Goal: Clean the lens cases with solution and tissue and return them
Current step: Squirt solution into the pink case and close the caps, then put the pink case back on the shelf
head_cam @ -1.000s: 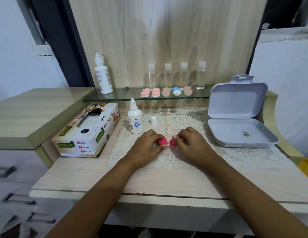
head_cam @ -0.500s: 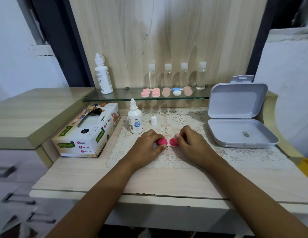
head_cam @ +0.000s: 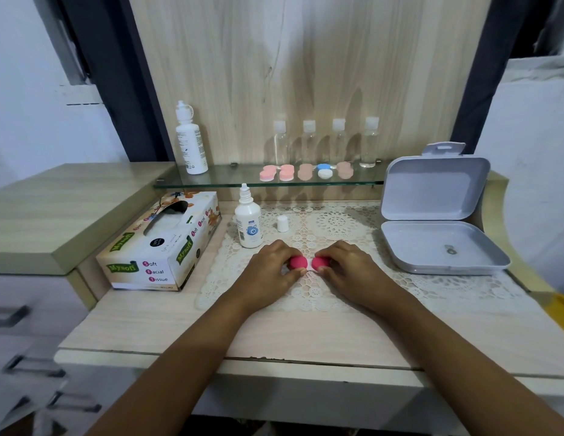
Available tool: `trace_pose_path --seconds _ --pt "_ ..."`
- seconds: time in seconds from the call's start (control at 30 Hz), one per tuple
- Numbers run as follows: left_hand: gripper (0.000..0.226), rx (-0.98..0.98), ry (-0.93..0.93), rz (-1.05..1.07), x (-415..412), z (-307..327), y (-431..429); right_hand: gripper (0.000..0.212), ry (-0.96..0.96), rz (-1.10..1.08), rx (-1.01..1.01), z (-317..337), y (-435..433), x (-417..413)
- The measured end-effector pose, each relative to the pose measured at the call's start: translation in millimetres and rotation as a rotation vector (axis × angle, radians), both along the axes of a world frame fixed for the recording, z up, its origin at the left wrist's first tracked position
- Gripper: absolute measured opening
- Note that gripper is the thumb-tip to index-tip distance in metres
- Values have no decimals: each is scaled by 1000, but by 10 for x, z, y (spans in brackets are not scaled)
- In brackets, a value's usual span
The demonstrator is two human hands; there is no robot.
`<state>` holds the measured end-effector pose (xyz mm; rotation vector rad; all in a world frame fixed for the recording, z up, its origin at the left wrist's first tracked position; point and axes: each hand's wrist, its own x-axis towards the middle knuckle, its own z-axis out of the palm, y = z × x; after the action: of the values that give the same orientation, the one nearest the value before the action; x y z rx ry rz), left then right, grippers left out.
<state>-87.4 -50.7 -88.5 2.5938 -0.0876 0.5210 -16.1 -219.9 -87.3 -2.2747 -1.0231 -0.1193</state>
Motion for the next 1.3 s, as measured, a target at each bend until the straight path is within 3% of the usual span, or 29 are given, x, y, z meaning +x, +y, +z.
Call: trace_pose_path --seconds 0.13,0.3,0.5,0.63,0.87,1.3 --pt "31 -11 10 10 -26 -6 -19 23 11 -6 -7 3 -10 -15" --pt "61 9 58 57 -57 -28 -16 26 54 -109 109 89 -31 9" --pt "57 112 203 124 -11 -53 -23 24 -73 -315 317 347 -88 150" --pt "57 128 225 130 11 -60 -14 30 -153 -503 342 597 -69 307" --pt "56 127 199 111 8 -24 -17 38 -250 -735 160 779 48 575" --pt "56 128 208 106 6 14 -26 30 -254 -739 -39 828 68 864"
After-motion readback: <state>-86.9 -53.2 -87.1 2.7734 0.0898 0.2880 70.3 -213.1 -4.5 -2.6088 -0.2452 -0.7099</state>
